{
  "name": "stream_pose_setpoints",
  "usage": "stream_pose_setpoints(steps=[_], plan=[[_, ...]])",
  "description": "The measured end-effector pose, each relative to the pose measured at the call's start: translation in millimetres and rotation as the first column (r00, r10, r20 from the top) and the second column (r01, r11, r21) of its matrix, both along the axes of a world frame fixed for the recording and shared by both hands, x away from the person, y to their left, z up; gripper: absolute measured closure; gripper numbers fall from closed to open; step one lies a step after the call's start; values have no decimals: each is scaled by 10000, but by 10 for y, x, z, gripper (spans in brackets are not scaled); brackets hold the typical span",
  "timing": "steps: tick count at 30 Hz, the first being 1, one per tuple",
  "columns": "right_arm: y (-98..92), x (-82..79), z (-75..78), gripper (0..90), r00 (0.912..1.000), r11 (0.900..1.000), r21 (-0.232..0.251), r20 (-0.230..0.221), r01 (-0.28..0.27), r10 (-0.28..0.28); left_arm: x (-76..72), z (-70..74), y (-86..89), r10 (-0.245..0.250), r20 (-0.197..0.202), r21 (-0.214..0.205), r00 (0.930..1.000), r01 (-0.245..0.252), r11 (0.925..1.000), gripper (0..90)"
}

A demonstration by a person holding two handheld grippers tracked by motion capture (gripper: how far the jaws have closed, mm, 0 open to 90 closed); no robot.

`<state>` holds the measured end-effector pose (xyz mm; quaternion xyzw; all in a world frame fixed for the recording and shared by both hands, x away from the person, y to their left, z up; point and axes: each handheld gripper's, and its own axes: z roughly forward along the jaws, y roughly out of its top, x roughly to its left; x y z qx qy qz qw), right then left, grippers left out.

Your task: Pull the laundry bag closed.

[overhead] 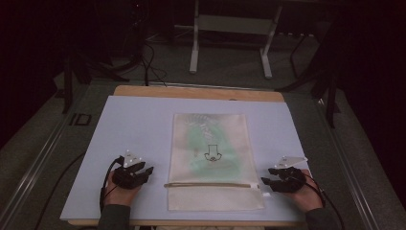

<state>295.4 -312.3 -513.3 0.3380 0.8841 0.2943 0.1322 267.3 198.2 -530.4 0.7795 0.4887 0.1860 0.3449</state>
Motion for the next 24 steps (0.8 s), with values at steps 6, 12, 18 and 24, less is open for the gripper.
stream_pose_setpoints(steps=[6,12,18,24], plan=[[75,6,68,506,9993,9992,-160,-27,-361,360,-8,1,4,49,22,-6,10000,-49,10000,577],[165,12,115,517,9967,9963,-281,-123,-808,805,-9,0,3,76,24,-4,10000,-76,10000,573],[253,23,145,524,9926,9922,-308,-165,-1208,1204,-15,1,13,136,39,-52,9999,-136,9999,572],[322,33,168,526,9883,9876,-394,-212,-1520,1513,-12,-3,9,148,38,-35,9999,-148,9999,572]])
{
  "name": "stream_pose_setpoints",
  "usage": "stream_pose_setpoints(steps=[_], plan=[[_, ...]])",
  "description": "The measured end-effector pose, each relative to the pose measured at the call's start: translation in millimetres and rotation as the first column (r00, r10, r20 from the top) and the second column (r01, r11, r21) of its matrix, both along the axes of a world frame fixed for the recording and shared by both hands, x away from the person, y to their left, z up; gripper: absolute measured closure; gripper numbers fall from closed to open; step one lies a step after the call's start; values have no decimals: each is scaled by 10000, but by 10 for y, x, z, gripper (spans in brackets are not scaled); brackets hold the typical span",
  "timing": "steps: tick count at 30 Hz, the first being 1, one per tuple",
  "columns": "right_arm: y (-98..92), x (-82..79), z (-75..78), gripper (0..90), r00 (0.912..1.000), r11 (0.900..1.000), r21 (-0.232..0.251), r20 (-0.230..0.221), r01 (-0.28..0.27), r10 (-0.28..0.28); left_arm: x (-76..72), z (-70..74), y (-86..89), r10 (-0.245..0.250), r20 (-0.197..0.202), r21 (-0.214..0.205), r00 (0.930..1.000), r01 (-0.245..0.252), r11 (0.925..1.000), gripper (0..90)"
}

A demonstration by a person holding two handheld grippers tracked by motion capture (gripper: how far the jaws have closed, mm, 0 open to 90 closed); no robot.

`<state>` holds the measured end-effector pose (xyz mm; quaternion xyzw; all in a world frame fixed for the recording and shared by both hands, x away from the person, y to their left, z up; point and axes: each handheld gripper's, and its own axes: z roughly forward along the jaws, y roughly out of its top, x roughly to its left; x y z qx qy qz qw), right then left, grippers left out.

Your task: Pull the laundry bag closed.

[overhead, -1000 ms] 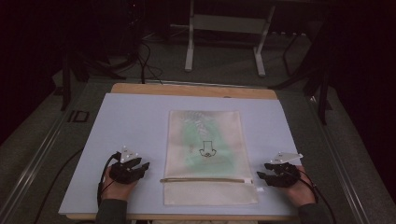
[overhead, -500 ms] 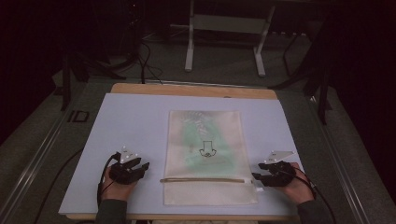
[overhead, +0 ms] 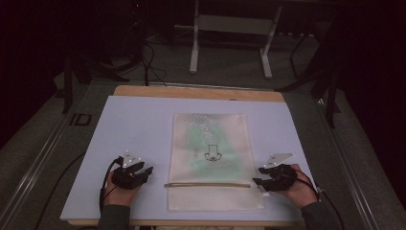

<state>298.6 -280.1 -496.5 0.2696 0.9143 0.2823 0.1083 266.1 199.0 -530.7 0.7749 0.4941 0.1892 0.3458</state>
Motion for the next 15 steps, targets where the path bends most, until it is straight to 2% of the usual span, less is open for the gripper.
stream_pose_setpoints(steps=[15], plan=[[213,-5,34,523,9967,9963,-310,-193,-795,790,-7,7,-8,-101,49,28,9999,101,9999,572]])
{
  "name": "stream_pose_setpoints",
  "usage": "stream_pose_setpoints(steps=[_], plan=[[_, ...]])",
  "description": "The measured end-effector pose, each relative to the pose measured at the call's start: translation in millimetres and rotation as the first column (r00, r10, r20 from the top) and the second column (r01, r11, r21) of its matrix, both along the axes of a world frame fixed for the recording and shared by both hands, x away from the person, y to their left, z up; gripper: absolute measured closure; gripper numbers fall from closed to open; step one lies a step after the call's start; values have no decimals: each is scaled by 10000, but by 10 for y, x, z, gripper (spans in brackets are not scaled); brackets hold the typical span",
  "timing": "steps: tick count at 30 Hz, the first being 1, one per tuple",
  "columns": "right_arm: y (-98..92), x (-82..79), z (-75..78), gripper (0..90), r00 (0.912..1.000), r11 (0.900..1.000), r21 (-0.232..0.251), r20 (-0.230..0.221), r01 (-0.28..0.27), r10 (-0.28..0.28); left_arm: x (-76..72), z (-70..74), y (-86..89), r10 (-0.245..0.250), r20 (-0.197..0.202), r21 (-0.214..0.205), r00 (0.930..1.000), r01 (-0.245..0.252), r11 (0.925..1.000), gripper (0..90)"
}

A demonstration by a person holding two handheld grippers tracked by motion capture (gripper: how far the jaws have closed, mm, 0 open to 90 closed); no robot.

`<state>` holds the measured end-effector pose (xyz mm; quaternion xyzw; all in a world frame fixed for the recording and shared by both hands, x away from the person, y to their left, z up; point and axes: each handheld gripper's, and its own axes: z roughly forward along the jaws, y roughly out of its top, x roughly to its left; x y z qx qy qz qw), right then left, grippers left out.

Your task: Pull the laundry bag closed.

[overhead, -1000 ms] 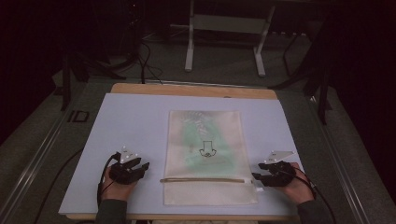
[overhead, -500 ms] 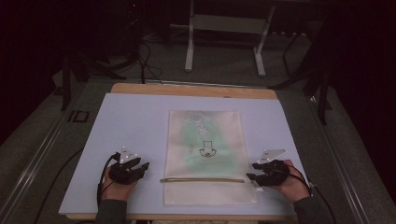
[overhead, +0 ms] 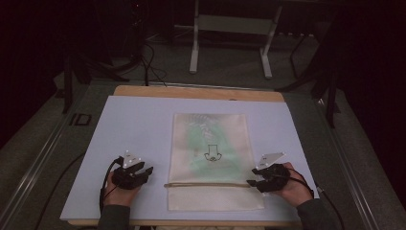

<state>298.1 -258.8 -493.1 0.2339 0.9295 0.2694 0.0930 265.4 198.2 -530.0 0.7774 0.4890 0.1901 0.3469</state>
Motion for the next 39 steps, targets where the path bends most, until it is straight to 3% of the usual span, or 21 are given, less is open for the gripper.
stream_pose_setpoints(steps=[19,39], plan=[[285,-3,22,508,9958,9959,-33,-93,-906,905,0,2,-5,-50,4,27,10000,50,10000,571],[625,-14,23,483,9842,9845,93,-234,-1752,1753,-1,0,-26,-107,8,171,9999,107,9998,571]])
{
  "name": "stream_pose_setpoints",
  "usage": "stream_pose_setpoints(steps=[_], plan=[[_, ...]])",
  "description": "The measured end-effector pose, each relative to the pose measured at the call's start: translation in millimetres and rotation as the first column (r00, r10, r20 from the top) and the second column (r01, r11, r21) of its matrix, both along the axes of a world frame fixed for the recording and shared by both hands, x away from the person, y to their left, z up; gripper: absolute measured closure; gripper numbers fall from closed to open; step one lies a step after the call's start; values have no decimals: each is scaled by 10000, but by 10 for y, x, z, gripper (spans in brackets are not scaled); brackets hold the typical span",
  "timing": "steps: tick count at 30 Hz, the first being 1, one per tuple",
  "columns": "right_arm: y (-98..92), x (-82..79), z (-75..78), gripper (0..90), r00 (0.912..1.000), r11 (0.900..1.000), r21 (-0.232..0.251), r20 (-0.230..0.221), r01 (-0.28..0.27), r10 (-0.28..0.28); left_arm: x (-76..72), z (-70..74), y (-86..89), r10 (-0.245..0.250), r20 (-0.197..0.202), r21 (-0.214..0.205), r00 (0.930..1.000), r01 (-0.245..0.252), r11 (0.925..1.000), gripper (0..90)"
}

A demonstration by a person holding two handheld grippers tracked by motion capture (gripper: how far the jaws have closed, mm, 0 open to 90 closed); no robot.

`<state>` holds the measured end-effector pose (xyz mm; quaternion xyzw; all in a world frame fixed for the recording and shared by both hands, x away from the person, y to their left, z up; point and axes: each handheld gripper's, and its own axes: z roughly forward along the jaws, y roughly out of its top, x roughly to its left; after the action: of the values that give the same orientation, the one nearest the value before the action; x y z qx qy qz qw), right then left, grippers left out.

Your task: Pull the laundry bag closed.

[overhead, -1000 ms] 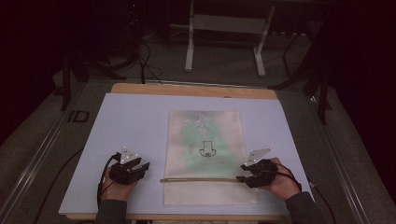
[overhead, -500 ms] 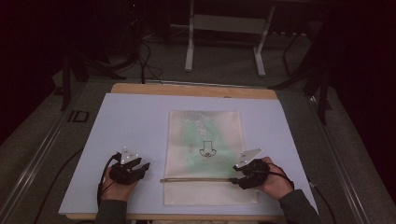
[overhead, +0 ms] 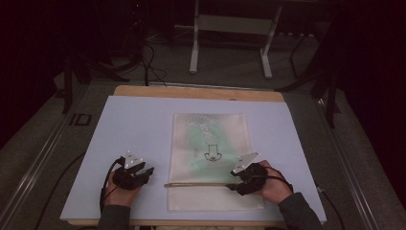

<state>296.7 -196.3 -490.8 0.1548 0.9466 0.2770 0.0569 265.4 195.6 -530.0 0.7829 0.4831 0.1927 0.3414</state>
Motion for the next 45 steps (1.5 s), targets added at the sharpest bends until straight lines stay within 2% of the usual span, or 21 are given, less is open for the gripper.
stream_pose_setpoints(steps=[24,45], plan=[[300,9,-4,474,9978,9976,151,-10,-670,670,-2,3,-8,-15,8,18,10000,15,10000,567],[531,14,-6,467,9947,9944,247,53,-1031,1030,-5,6,-9,-62,17,14,10000,62,10000,565]])
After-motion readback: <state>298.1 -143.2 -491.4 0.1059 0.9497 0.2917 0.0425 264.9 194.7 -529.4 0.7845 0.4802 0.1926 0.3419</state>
